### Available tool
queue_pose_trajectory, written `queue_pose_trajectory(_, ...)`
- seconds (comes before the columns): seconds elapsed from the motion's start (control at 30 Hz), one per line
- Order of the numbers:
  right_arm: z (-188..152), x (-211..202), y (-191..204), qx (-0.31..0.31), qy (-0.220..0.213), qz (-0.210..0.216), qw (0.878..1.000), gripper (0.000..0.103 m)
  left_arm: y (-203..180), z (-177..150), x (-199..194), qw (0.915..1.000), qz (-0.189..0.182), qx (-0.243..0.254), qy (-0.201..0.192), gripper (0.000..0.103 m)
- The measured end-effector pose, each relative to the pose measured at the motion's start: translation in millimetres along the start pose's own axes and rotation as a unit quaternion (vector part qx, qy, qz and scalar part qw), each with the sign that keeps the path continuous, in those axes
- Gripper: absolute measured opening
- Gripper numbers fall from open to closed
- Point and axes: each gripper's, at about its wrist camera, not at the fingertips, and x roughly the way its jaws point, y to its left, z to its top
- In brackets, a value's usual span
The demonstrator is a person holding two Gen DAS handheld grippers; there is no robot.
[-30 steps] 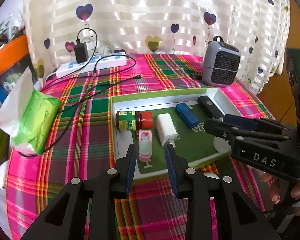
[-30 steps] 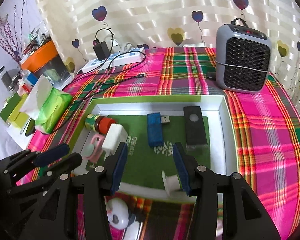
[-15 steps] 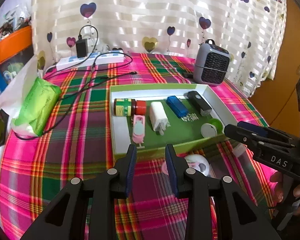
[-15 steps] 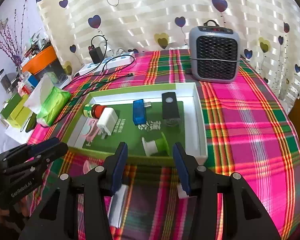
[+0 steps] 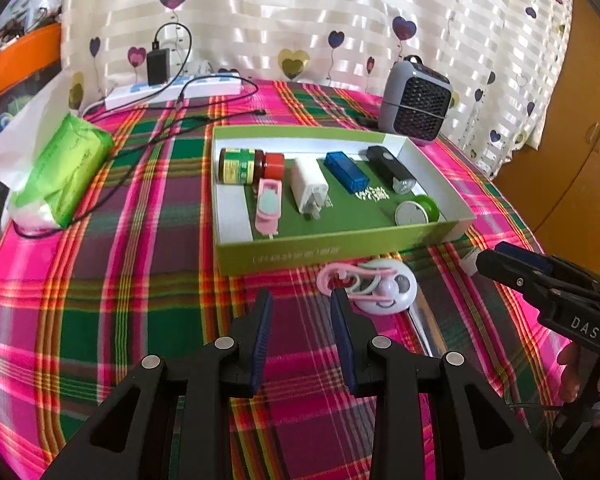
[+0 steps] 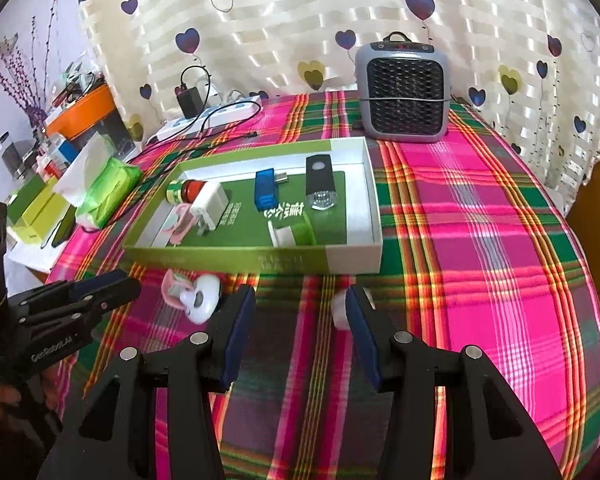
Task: Organize rigid objects
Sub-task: 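Lift both open tools away from the green box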
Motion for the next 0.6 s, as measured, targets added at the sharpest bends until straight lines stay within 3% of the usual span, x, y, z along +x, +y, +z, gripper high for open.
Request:
queue_pose_trajectory(0.17,-11.9,2.6,11.0,-0.008,0.015,0.029,0.999,0.048,0.4,-4.8,0.9,1.0000,-0.001,0.002,0.005,0.029)
queue_pose_trajectory(0.6,-27.6,21.3,45.0,-0.054,0.053,0.051,0.996,0.048,0.0,-6.7,8.4,0.9996,-0.018,0.004,0.019,0.029)
